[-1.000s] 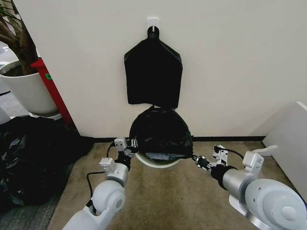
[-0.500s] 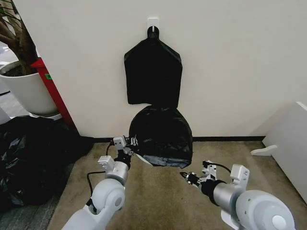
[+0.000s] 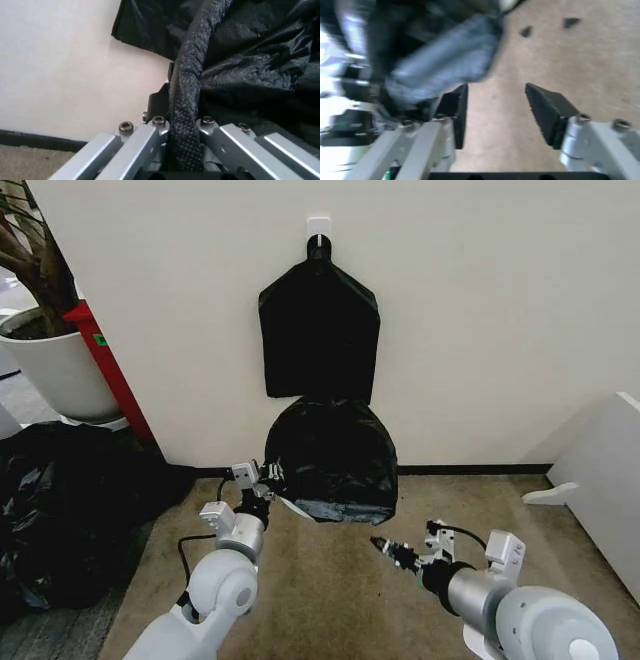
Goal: Place the garbage bag over the trash bin.
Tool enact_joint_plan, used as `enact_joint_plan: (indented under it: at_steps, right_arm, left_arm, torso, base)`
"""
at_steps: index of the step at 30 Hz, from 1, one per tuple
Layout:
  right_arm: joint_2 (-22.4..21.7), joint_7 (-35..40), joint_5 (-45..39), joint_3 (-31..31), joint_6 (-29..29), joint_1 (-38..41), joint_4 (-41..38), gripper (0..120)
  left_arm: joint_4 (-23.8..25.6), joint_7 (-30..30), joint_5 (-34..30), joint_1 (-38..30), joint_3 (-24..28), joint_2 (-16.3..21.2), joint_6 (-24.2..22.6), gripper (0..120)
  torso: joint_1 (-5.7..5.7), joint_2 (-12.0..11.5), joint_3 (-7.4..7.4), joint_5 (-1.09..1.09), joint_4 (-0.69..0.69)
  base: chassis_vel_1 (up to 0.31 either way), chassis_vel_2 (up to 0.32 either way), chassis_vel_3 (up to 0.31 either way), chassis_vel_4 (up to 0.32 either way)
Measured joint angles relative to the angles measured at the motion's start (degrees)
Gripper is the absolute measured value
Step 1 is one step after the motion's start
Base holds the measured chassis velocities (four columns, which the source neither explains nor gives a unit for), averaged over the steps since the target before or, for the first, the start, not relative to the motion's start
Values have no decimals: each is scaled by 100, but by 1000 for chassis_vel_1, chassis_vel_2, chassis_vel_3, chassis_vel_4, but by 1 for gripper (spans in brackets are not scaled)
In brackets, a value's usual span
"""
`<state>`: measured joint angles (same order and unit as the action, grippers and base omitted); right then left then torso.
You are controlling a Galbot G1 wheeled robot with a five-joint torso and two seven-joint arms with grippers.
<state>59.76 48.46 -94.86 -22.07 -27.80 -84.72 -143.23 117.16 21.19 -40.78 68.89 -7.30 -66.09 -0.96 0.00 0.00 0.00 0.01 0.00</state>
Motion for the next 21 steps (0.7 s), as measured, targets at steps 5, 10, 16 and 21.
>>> enact_joint_plan:
  at_steps: [5,10,16,21]
  right_arm:
    - [4,-984,386,26,-38,-219,-1,60]
    - [41,-1292,441,30,-39,-276,-1,77]
    - [15,-1323,441,8,46,-219,-1,93]
    - [17,-1208,474,17,105,-226,0,74]
  left_arm:
    - [-131,-27,-123,-18,70,19,-13,2]
    - [-136,-10,-161,-27,126,24,-102,2]
    - [-55,5,-168,-4,172,18,-148,2]
    - [1,-5,-114,56,172,33,-150,2]
  torso:
    - [0,0,0,-2,-1]
    - [0,0,0,-1,-1]
    - [0,0,0,-1,-1]
    - [0,0,0,-1,0]
  base:
    - [0,0,0,0]
    - [0,0,0,0]
    - [0,0,0,0]
    - [0,0,0,0]
